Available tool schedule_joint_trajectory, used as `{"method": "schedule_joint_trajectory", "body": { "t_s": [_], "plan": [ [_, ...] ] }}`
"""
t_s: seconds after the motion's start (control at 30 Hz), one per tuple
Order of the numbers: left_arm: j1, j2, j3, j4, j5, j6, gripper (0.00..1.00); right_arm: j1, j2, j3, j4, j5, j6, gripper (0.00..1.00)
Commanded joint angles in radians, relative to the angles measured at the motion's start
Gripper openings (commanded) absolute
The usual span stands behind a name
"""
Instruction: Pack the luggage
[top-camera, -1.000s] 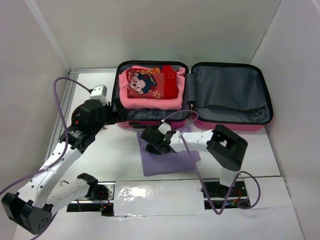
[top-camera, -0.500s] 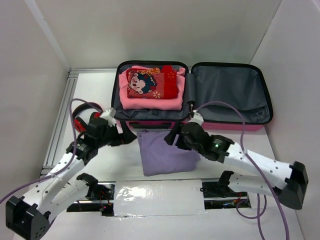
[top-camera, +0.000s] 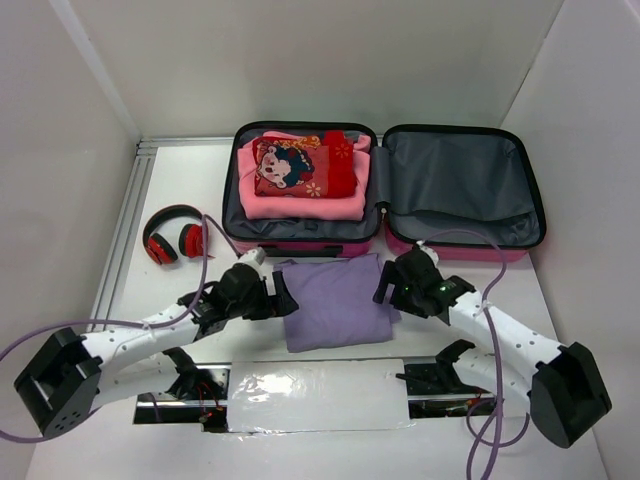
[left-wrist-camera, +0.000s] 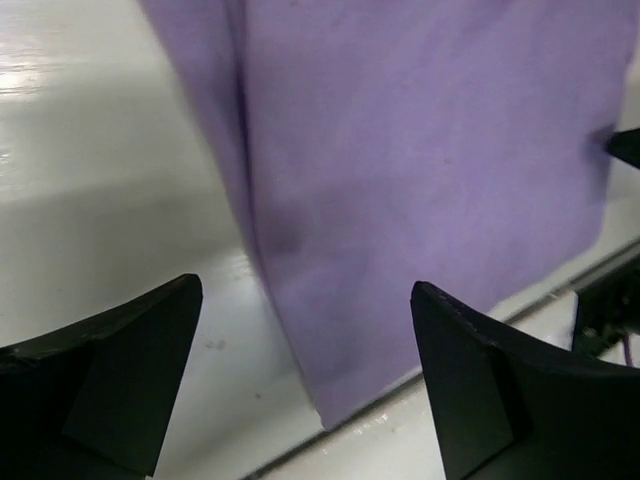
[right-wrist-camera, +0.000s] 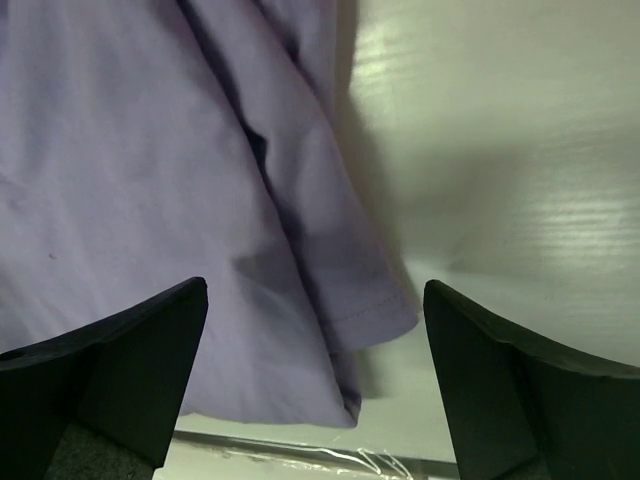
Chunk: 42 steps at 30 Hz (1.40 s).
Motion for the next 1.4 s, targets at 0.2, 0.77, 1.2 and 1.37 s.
{"method": "schedule_joint_trajectory", "body": {
  "t_s": [0.2,0.77,1.2,1.37],
  "plan": [
    [-0.021,0.136,-0.029,0.141,-0.16,-0.074,0.95,-0.152,0.121,0.05,0.15,-0.107,-0.189,0.97],
    [-0.054,0.359,-0.006,0.217,-0.194,-0.121,0.64,-0.123,0.264,-0.157,0.431,-0.222,-0.149,0.57],
    [-0.054,0.397,0.059,0.098,-0.234,-0.112,0.0,-0.017,0.352,-0.134,0.448,-0.201,-0.115,0.0],
    [-0.063,0.304,0.059,0.078,-0.223,-0.048,0.0,0.032,0.231,-0.048,0.344,-0.201,-0.115,0.0]
  ]
}}
